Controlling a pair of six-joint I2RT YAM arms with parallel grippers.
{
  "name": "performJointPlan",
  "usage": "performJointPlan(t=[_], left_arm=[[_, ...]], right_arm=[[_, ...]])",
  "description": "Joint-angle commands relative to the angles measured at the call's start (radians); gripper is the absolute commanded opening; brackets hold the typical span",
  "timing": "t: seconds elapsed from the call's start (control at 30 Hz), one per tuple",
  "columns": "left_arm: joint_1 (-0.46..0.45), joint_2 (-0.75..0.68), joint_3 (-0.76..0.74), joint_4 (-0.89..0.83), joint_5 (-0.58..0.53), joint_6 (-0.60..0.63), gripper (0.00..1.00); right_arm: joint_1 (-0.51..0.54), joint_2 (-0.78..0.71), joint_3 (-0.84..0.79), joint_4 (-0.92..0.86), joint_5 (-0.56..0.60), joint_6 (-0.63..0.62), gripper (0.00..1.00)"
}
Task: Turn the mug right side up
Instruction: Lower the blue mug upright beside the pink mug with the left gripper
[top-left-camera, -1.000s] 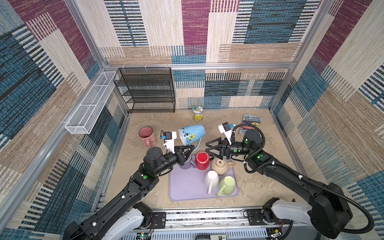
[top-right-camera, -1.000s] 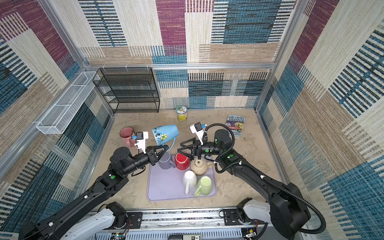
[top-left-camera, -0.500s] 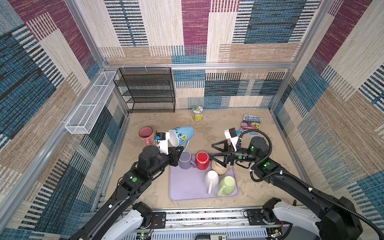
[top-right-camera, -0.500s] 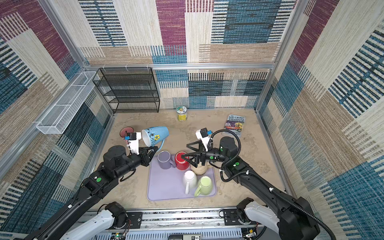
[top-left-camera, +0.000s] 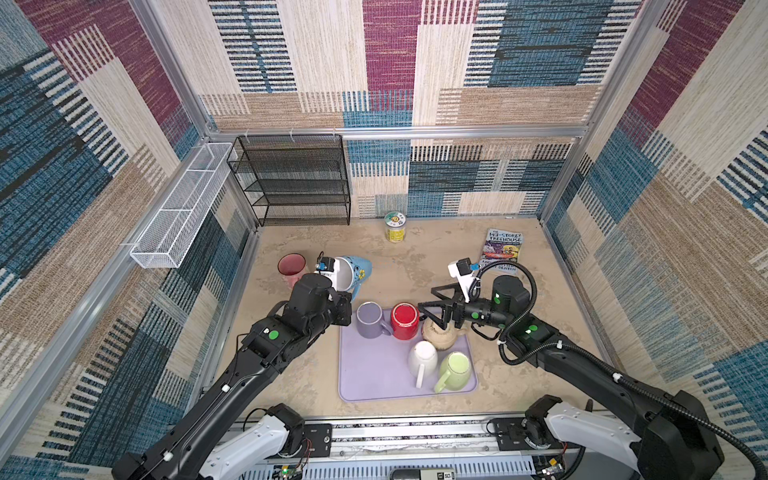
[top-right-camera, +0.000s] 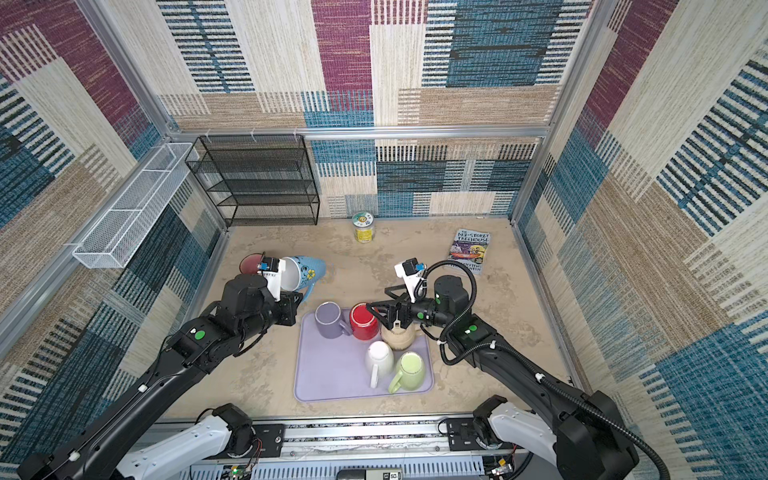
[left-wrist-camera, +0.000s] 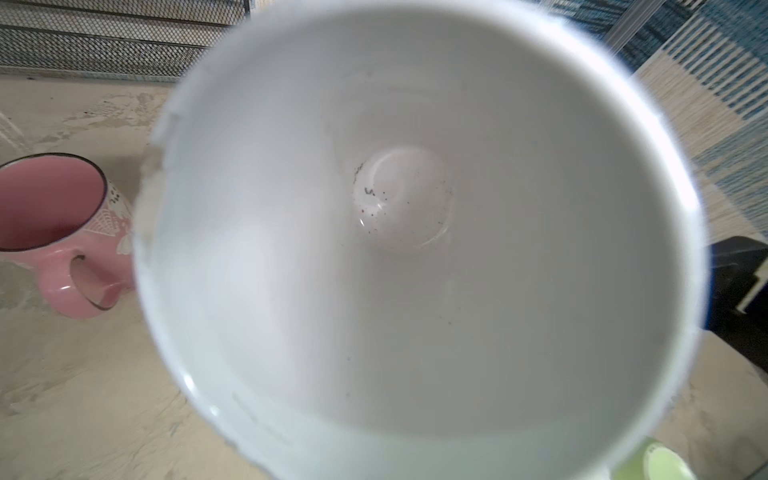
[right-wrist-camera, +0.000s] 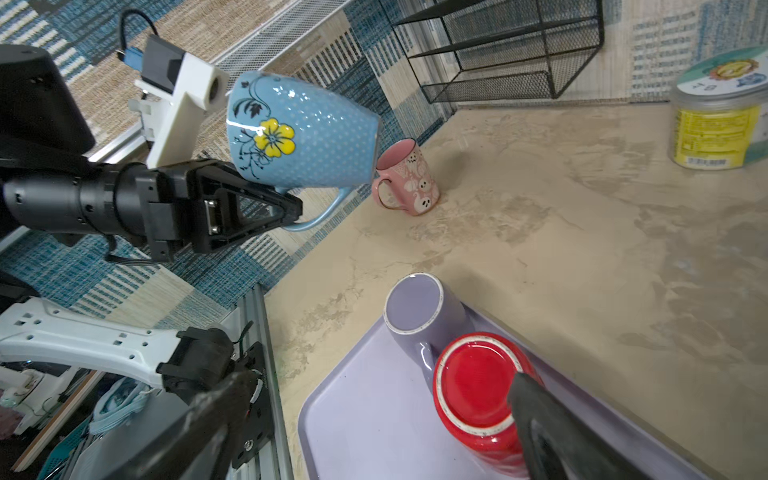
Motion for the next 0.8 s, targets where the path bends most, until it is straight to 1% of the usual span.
performJointPlan(t=[0.0,0.27,0.47,0.63,0.77], left_arm=[[0.009,0.041,0.041,-0.036,-0.070,0.055,0.00],[0.061,0.177,0.105,-0.068,-0.071,0.115,0.00],[0.134,0.323,0.183,-0.131,-0.004,0.145,0.00],[0.175,0.421,0.217,-0.149,-0.059,0.171,0.00],[0.210,0.488,0.253,-0.154,-0.066,0.167,0.00]], right_arm=[[0.000,0.007,0.005,-0.026,0.060,-0.019,1.00],[0.000,0.014,-0.035,-0.036,0.156,-0.023,1.00],[0.001,0.050,-0.058,-0.029,0.216,-0.003,1.00],[0.000,0.050,-0.081,-0.011,0.269,0.016,1.00],[0.001,0.018,-0.087,-0.020,0.302,0.024,1.00]])
